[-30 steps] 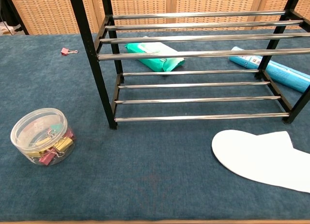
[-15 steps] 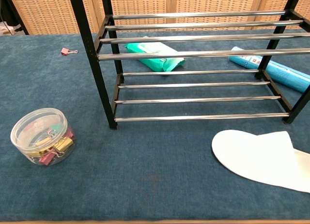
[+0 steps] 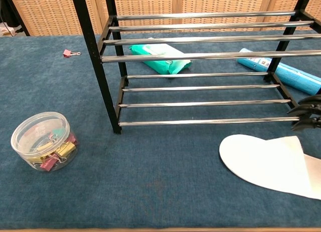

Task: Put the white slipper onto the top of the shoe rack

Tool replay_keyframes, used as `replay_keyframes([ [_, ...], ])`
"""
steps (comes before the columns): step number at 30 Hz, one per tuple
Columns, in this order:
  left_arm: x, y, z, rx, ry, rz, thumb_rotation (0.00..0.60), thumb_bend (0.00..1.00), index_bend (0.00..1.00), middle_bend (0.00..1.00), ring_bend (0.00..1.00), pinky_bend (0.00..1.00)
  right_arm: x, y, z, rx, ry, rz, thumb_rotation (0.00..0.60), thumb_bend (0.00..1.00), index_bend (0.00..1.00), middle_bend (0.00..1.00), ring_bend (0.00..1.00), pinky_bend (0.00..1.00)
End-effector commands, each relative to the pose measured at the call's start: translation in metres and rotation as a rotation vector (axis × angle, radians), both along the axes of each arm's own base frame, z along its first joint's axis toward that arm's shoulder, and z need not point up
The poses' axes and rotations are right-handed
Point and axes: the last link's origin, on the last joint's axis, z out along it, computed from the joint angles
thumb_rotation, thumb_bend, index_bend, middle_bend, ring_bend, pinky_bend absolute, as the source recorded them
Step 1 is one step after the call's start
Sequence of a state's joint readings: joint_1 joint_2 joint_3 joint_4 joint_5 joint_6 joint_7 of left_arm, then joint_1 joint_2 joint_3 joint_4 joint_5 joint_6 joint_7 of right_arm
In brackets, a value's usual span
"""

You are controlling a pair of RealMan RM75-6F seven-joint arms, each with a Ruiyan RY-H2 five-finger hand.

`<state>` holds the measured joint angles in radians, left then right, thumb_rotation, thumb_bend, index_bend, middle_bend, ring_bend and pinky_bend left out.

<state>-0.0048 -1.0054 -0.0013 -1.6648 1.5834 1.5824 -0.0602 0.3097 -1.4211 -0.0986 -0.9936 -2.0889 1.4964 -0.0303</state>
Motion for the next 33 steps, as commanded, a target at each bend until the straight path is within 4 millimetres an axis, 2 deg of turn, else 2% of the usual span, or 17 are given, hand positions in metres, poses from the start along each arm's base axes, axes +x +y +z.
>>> replay_keyframes([
  [1, 0.000, 0.000, 0.000, 0.000, 0.000, 0.001, 0.600, 0.00, 0.00, 0.00, 0.00, 0.00, 0.002, -0.008, -0.007, -0.005, 0.016, 0.010, 0.600, 0.03, 0.22, 0.16, 0.14, 0.32],
  [6, -0.001, 0.001, 0.002, 0.010, -0.001, 0.009, 0.600, 0.00, 0.00, 0.00, 0.00, 0.00, 0.007, -0.020, -0.021, 0.000, 0.036, 0.031, 0.600, 0.08, 0.22, 0.17, 0.16, 0.34],
  [12, -0.002, 0.002, 0.005, 0.022, -0.007, 0.016, 0.600, 0.00, 0.00, 0.00, 0.00, 0.00, 0.016, -0.029, -0.034, 0.041, 0.032, 0.077, 0.600, 0.18, 0.30, 0.24, 0.24, 0.39],
  [20, -0.003, 0.004, 0.006, 0.028, -0.012, 0.022, 0.600, 0.00, 0.00, 0.00, 0.00, 0.00, 0.026, -0.027, -0.051, 0.092, -0.029, 0.138, 0.600, 0.30, 0.41, 0.33, 0.33, 0.44],
  [33, -0.004, 0.004, 0.008, 0.033, -0.020, 0.022, 0.600, 0.00, 0.00, 0.00, 0.00, 0.00, 0.026, -0.026, -0.058, 0.107, -0.091, 0.122, 0.600, 0.38, 0.54, 0.42, 0.45, 0.57],
])
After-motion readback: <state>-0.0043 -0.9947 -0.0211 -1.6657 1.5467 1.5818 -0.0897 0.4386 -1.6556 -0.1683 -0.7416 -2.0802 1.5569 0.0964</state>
